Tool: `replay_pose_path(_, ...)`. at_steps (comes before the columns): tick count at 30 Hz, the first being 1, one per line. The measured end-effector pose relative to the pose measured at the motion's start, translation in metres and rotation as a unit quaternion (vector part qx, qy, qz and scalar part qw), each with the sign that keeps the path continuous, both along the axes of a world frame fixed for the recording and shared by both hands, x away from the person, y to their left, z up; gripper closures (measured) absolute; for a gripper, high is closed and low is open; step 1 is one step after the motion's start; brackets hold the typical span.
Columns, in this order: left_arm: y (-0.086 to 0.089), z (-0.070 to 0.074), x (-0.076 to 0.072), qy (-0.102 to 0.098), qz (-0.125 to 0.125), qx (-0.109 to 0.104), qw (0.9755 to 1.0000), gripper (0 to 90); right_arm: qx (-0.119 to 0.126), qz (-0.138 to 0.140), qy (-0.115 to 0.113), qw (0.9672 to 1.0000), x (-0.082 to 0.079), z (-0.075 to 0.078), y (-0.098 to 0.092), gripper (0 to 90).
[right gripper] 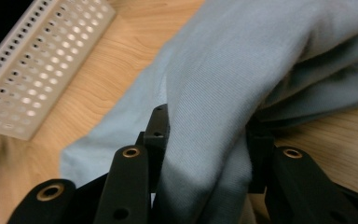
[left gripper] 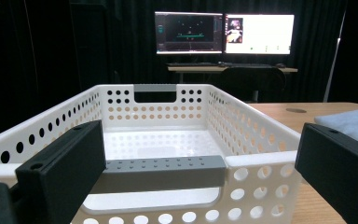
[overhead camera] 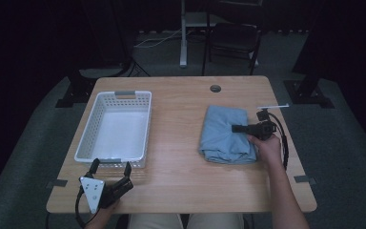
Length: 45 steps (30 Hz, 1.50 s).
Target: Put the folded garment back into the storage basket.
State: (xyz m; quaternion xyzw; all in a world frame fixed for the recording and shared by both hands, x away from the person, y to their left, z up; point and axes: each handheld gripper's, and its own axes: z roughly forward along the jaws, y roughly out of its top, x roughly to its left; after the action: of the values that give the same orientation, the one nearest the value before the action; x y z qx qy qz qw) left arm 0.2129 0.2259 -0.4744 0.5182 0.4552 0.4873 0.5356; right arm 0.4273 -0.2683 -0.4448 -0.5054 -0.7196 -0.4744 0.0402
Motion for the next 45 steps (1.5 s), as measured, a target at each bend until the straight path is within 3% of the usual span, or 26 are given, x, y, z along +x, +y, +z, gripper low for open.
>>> replay_pose_path(14,0.0,0.0,0.0,0.0,0.0,0.0,1.0,3.0,0.016,0.002,-0.028,0.9995,-0.007,0.021,-0.001,63.6)
replay_pose_path(25,0.0,0.0,0.0,0.001,0.006,0.001,1.0,3.0,0.046,0.006,-0.048,0.9978,-0.015,0.039,0.0,63.8)
replay_pose_path(30,0.0,0.0,0.0,0.002,0.006,0.001,1.0,3.0,0.075,0.004,-0.055,0.9957,-0.018,0.046,-0.003,63.8)
replay_pose_path(45,0.0,0.0,0.0,0.003,0.006,0.001,1.0,3.0,0.08,0.007,-0.09,0.9927,-0.025,0.082,0.005,63.8)
